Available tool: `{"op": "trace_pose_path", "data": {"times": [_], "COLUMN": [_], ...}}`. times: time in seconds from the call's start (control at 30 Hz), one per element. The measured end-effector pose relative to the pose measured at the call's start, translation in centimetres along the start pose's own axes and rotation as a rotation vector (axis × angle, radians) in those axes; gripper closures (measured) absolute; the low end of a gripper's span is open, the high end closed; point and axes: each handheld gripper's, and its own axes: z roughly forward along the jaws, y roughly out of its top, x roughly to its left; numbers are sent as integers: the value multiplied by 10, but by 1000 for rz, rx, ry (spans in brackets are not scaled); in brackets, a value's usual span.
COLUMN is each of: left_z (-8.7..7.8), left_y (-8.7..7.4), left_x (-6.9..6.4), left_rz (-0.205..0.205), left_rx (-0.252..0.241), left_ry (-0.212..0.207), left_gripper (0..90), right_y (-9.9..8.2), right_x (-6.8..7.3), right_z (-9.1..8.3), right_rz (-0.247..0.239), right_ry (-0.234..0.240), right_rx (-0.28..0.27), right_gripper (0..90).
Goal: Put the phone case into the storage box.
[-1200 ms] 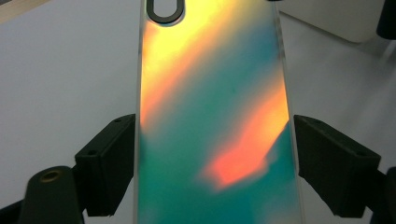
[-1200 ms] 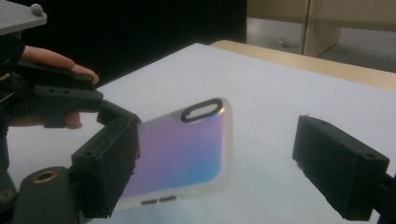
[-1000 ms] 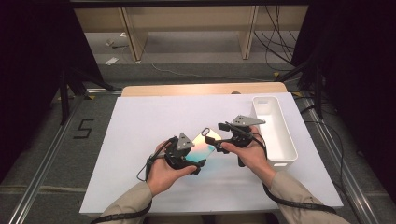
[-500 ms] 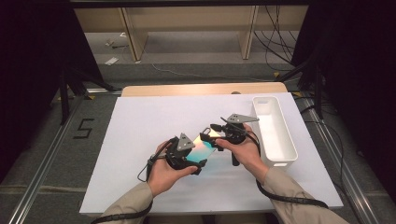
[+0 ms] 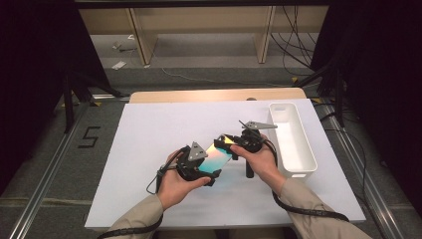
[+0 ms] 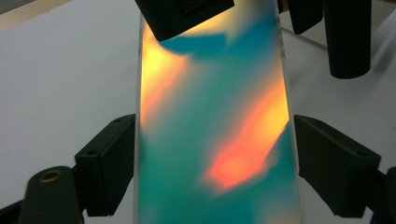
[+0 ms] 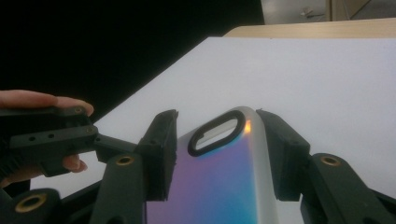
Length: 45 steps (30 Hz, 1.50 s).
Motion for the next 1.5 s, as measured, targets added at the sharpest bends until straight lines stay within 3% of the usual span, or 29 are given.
{"op": "trace_pose_path", "data": {"times": [0.23, 0.3, 0.33, 0.53, 0.7, 0.77, 0.83, 0.87, 0.9, 0.93, 0.97, 1.07, 1.17, 1.23, 1.33, 1.37, 1.5], "left_z": [1, 1, 2, 3, 3, 2, 0, 0, -1, -2, -5, -7, -6, -6, -5, -5, -4], "left_y": [-1, -1, -2, -3, -3, -1, 1, 1, 1, 1, 2, 2, 1, -1, -2, -2, -3], "left_x": [0, 0, 2, 2, 0, -1, 0, 0, 1, 1, 4, 7, 8, 9, 9, 9, 10], "left_rz": [1, 2, -5, -6, 30, 63, 73, 73, 60, 37, 53, 31, 24, 25, 22, 22, 27], "left_rx": [-2, 0, 5, 5, -11, -40, -66, -66, -81, -86, -111, -130, -138, -129, -127, -127, -125], "left_ry": [-4, -7, -22, -28, -15, -2, -6, -6, -20, -34, -37, -51, -58, -60, -62, -62, -66], "left_gripper": [170, 169, 169, 169, 167, 166, 174, 150, 150, 127, 115, 91, 77, 77, 77, 77, 80], "right_y": [1, 1, 2, 4, 10, 14, 22, 27, 27, 37, 41, 51, 54, 57, 57, 57, 56], "right_x": [-3, -4, -3, -1, 4, 6, 11, 15, 15, 22, 24, 30, 31, 31, 31, 32, 34], "right_z": [-3, -3, -4, -5, -10, -13, -18, -21, -21, -27, -30, -39, -42, -44, -44, -44, -42], "right_rz": [59, 57, 66, 47, 51, 73, 89, 54, 54, -12, -28, -102, -124, -170, -193, -227, -279], "right_ry": [23, 25, 32, 40, 69, 98, 161, 160, 160, 153, 159, 141, 144, 145, 145, 147, 155], "right_rx": [-2, -11, -8, -9, -31, -52, -64, -64, -64, -78, -93, -104, -97, -68, -43, -14, 29], "right_gripper": [572, 597, 611, 635, 708, 744, 800, 802, 802, 802, 802, 802, 802, 801, 801, 801, 801]}}
